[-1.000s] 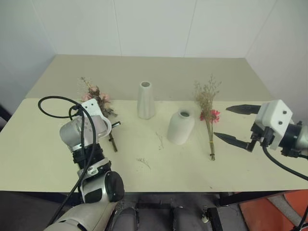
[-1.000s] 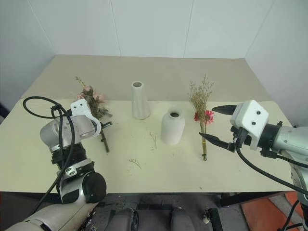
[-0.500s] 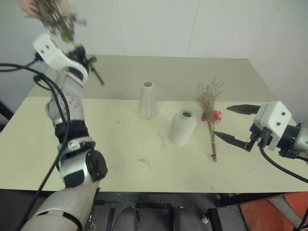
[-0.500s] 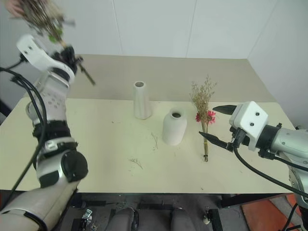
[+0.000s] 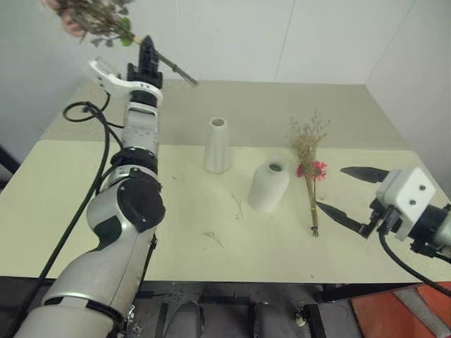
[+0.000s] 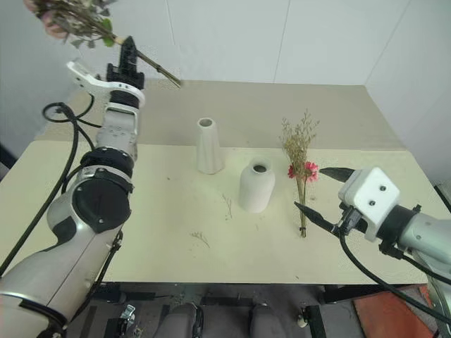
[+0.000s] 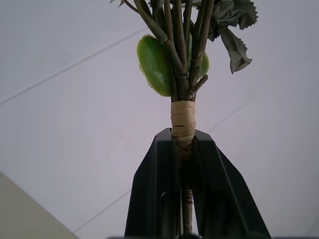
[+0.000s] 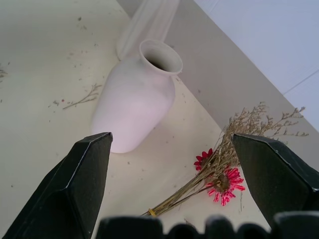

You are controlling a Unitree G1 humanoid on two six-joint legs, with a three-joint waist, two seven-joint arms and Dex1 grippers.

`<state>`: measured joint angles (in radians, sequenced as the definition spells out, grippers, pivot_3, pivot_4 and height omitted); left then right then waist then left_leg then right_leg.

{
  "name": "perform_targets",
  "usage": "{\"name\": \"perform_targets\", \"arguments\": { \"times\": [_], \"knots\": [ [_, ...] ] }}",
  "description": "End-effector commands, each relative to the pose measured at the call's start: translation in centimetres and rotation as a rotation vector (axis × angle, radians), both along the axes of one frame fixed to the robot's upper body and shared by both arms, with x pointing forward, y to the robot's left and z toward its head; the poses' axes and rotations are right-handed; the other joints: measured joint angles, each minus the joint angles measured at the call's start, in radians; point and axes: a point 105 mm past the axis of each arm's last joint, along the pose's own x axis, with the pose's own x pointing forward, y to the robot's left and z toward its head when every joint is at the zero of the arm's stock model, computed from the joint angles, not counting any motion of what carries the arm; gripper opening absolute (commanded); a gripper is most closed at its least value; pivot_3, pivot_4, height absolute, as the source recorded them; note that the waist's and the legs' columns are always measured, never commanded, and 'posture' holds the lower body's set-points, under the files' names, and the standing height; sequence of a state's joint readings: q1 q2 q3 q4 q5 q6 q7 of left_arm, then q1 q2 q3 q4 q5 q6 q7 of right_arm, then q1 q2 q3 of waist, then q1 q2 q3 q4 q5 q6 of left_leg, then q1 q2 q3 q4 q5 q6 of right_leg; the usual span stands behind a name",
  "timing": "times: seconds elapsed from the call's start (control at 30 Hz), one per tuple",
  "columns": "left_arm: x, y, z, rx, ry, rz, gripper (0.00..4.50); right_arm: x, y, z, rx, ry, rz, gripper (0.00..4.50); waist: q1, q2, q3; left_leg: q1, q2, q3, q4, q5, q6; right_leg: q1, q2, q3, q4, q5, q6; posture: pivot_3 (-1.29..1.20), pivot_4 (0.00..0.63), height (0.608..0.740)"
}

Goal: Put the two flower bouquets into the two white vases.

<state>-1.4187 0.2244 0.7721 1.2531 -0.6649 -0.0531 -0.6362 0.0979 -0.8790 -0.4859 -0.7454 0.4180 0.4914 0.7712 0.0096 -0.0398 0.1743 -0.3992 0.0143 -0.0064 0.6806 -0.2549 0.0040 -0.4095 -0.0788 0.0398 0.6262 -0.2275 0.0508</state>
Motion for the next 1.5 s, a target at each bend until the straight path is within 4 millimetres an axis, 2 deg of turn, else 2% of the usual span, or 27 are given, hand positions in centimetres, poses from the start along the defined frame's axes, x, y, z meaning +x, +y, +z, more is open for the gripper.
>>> {"name": "perform_targets", "arguments": {
  "times": [0.03, 0.33, 0.67, 0.93, 1.13, 1.5],
  "knots": [
    [-0.6, -1.5, 2.5, 0.071, -0.078, -0.032, 0.09, -0.7, 0.0, 1.4, 0.002, -0.064, -0.024, 4.50, -0.006, 0.000, 0.000, 0.000, 0.000, 0.000, 0.000, 0.000, 0.000, 0.000, 0.000, 0.000, 0.000, 0.000, 0.000, 0.00, 0.150, 0.740],
    [-1.2, -4.1, 2.6, 0.329, -0.159, -0.046, 0.09, -1.3, -0.3, 2.0, -0.001, -0.071, -0.044, 4.50, -0.012, 0.000, 0.000, 0.001, 0.000, 0.000, 0.000, 0.000, 0.000, 0.000, 0.001, 0.001, 0.000, 0.000, 0.000, 0.00, 0.150, 0.740],
    [-1.5, -5.7, 1.0, 0.534, -0.197, -0.046, 0.09, -0.9, 0.0, 1.6, 0.005, -0.065, -0.037, 4.50, -0.012, 0.000, 0.000, 0.001, 0.000, 0.000, 0.000, 0.000, 0.000, 0.000, 0.001, 0.001, 0.000, 0.000, 0.000, 0.00, 0.150, 0.740],
    [-1.4, -5.3, -0.1, 0.591, -0.181, -0.045, 0.09, -1.0, 0.5, 1.1, 0.022, -0.061, -0.036, 4.50, -0.012, 0.000, 0.000, 0.001, 0.000, 0.000, 0.000, 0.000, 0.000, 0.000, 0.001, 0.001, 0.001, 0.000, 0.000, 0.00, 0.150, 0.740],
    [-1.4, -5.0, -0.1, 0.593, -0.176, -0.036, 0.09, -0.9, 0.3, 0.8, 0.018, -0.051, -0.041, 4.50, -0.010, 0.000, 0.000, 0.001, 0.000, 0.000, 0.000, 0.000, 0.000, 0.000, 0.001, 0.001, 0.001, 0.000, 0.000, 0.00, 0.150, 0.740],
    [-1.3, -5.8, -2.4, 0.645, -0.143, -0.079, 0.09, -0.9, 0.2, 0.6, 0.018, -0.048, -0.053, 4.50, -0.010, 0.000, 0.000, 0.001, 0.000, 0.000, 0.000, 0.000, 0.000, 0.000, 0.001, 0.001, 0.002, 0.000, 0.000, 0.00, 0.150, 0.740]
  ]
}}
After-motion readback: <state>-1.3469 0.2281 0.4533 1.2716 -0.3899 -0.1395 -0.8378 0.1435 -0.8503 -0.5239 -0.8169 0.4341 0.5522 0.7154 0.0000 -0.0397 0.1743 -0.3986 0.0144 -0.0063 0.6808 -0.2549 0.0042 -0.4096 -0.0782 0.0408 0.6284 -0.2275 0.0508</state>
